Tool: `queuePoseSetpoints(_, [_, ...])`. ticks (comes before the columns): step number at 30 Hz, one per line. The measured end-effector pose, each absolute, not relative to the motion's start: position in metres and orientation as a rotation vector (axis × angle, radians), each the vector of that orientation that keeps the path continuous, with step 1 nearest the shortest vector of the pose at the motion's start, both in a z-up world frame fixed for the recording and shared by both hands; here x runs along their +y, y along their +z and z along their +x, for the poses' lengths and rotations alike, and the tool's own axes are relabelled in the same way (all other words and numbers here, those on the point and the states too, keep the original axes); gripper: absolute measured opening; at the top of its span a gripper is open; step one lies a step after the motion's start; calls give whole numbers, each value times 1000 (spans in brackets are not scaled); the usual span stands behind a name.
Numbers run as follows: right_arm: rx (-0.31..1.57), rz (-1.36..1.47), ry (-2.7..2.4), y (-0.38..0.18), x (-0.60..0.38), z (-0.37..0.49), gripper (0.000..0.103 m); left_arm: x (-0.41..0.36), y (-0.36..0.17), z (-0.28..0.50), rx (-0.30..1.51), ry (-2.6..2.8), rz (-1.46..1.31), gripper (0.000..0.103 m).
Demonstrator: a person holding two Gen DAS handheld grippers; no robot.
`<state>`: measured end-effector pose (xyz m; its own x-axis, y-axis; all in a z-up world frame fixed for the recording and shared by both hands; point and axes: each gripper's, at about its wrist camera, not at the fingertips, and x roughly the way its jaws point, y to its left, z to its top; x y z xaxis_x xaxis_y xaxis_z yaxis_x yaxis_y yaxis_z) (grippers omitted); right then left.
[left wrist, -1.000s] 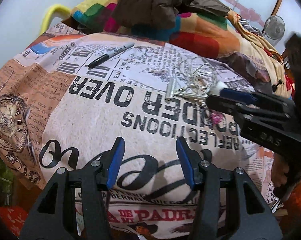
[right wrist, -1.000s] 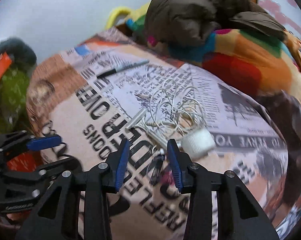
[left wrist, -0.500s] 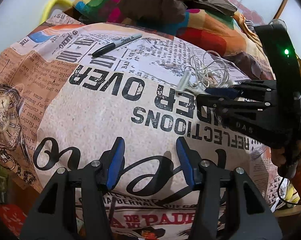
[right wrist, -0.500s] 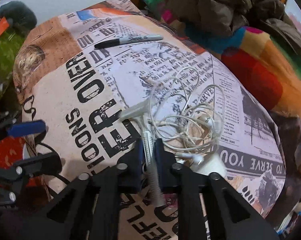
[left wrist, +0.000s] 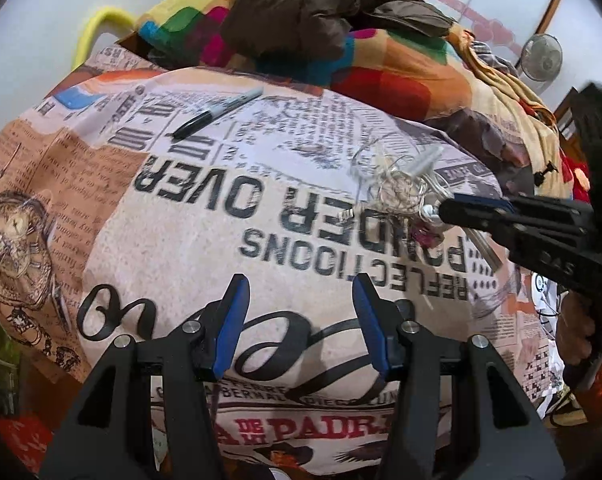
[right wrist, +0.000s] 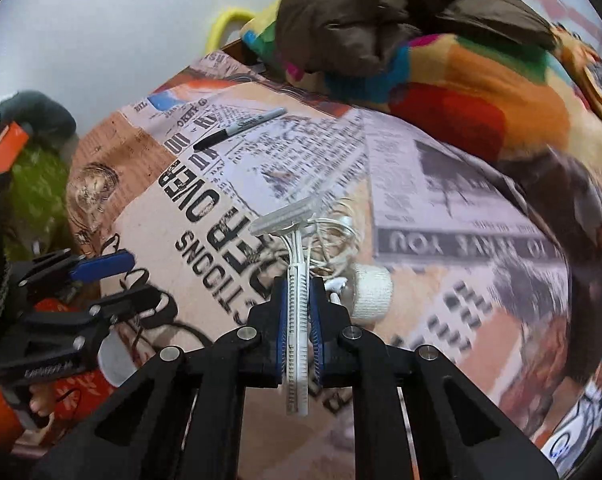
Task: Collect trash
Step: 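Grasp the white earphone cable with the left tool while the right tool grasps the razor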
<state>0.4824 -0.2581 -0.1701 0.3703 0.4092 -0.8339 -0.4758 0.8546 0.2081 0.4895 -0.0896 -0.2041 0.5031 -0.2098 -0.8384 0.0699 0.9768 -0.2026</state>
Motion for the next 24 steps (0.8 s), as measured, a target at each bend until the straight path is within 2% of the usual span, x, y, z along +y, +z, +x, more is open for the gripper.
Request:
queuePoseSetpoints(10, [1056,-56,455,-201,-301,472,10,-137,-212,506,1069,-258,-121,53])
queuePoseSetpoints(24, [1062,-21,433,-217,-323,466,13,-186,-217,541,1067,-388,-172,53])
